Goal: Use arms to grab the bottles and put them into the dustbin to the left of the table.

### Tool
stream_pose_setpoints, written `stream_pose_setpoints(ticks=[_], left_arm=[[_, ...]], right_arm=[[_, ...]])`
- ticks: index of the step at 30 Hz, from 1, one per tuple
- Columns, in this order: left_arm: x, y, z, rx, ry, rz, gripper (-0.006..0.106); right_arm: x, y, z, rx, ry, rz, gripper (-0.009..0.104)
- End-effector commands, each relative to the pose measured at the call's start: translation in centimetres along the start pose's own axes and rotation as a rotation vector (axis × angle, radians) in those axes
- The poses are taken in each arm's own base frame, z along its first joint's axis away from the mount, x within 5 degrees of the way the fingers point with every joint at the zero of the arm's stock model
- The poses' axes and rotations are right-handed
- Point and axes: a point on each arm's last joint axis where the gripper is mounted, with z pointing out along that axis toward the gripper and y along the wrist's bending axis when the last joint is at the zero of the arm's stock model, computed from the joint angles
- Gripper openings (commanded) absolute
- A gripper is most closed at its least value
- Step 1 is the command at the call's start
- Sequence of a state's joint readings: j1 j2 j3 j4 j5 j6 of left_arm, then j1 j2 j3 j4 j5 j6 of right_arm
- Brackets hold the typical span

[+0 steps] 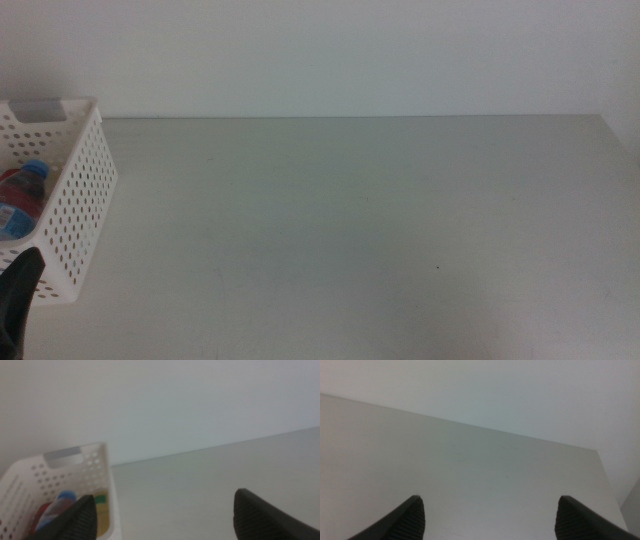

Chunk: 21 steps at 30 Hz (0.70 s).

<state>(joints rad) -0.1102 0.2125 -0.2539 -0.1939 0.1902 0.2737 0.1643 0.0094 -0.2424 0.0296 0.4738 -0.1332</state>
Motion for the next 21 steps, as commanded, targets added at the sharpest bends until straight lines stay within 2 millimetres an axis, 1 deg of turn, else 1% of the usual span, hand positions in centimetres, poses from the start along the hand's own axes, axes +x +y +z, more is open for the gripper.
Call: stream_pose_setpoints(ticks=[1,4,9,12,16,18,21], left_arm=[[-0.7,0.4,-0.2,-0.057,-0.11,-0.056,0.093],[0.4,0.4,-0.6,-0.063,-0.128,-0.1,0.093],[2.6,0.1,-1.3,-0.067,-0.146,-0.074,0.093],[4.0,0.0,-1.3,-0.067,-0.138,-0.075,0.093],[6.0,-0.1,-1.1,-0.066,-0.103,-0.077,0.093],[7.1,-0.2,-1.0,-0.067,-0.09,-0.078,0.093],[7.2,-0.3,-1.0,-0.057,-0.065,-0.081,0.093]], right_arm=[[-0.5,-0.2,-0.1,0.046,-0.074,-0.012,0.067],[1.1,-0.3,0.5,0.087,-0.026,0.004,0.067],[4.1,-0.2,1.6,0.13,0.058,0.054,0.067],[5.4,-0.2,2.1,0.15,0.068,0.059,0.067],[6.4,-0.2,2.6,0.158,0.043,0.058,0.067],[6.4,-0.2,2.5,0.159,0.038,0.057,0.067],[6.1,-0.3,2.4,0.164,-0.001,0.053,0.067]])
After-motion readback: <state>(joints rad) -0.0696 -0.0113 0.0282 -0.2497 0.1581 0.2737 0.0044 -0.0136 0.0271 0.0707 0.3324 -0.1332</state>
